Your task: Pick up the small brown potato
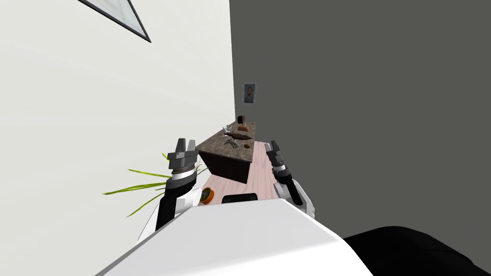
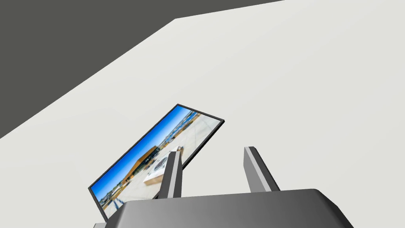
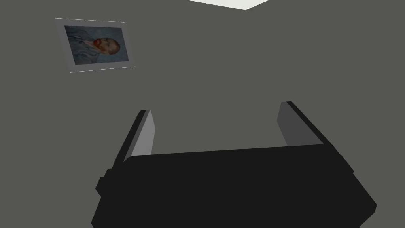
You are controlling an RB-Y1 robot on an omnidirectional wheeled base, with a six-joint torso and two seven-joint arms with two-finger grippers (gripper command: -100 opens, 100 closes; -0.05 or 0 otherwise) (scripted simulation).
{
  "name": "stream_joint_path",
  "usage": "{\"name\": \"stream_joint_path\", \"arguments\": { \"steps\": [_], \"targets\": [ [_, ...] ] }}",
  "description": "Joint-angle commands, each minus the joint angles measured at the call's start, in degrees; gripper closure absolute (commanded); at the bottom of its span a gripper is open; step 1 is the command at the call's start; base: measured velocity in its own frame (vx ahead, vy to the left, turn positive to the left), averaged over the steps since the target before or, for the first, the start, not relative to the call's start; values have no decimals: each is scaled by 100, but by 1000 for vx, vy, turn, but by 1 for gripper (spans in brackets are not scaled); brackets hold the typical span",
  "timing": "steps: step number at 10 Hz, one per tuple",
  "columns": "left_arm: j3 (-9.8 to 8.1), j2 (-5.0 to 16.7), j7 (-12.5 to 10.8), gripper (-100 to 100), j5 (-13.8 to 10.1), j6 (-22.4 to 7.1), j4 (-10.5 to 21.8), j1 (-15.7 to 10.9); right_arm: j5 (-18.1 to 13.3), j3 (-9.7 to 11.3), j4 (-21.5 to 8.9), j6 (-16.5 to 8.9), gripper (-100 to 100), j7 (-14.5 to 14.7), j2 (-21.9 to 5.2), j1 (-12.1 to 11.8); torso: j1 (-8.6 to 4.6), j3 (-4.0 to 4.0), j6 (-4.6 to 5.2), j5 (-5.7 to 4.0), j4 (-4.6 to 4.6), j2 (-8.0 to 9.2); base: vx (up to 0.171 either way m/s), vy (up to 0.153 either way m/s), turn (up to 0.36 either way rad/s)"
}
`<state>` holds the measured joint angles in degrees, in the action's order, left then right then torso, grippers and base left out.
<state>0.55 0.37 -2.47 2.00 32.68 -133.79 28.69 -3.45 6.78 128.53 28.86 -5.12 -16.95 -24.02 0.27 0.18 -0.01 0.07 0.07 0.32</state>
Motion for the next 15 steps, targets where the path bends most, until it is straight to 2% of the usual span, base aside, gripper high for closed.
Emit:
{"name": "stream_joint_path", "arguments": {
  "steps": [1, 2, 3, 9, 12, 13, 14, 15],
  "targets": [
    [0, 0, 0, 0, 0, 0, 0, 0, -3, 16, -15, 42, -100, -57, -177, 20, 0, 0, 0, 0, 0, 0, -68, 59, 54],
    [0, 0, 0, 0, 0, 0, 0, 1, -19, 57, -79, 124, -100, -146, -400, 75, -7, -1, 2, -1, 0, -3, -80, 80, 142],
    [0, 0, 0, 0, 0, 0, 0, 0, -19, 57, -79, 124, -100, -146, -473, 75, -1, 0, 0, 0, 0, 0, -69, 72, 50],
    [0, 0, 0, 0, 0, 0, 0, 0, -94, 170, -346, 369, -100, -393, -1463, 256, 6, -3, 1, 1, -1, -5, -64, 82, 96],
    [-1, 0, 0, 0, 0, 0, 0, 1, -168, 239, -591, 522, -100, -530, -1986, 378, -3, -8, 4, 0, -3, -15, -45, 88, 137],
    [0, 0, 0, 0, 0, 0, 0, 0, -168, 239, -591, 522, -100, -530, -2164, 378, 1, -5, 0, 0, -2, -9, -55, 77, 75],
    [-1, 0, 0, 0, 0, 0, 0, 1, -214, 273, -733, 594, -100, -586, -2342, 437, -5, -4, 4, 0, -1, -8, -56, 90, 177],
    [0, 0, 0, 0, 0, 0, 0, 0, -214, 273, -733, 594, -100, -586, -2514, 437, -1, -4, 0, 0, -1, -7, -34, 67, 75]
  ]
}}
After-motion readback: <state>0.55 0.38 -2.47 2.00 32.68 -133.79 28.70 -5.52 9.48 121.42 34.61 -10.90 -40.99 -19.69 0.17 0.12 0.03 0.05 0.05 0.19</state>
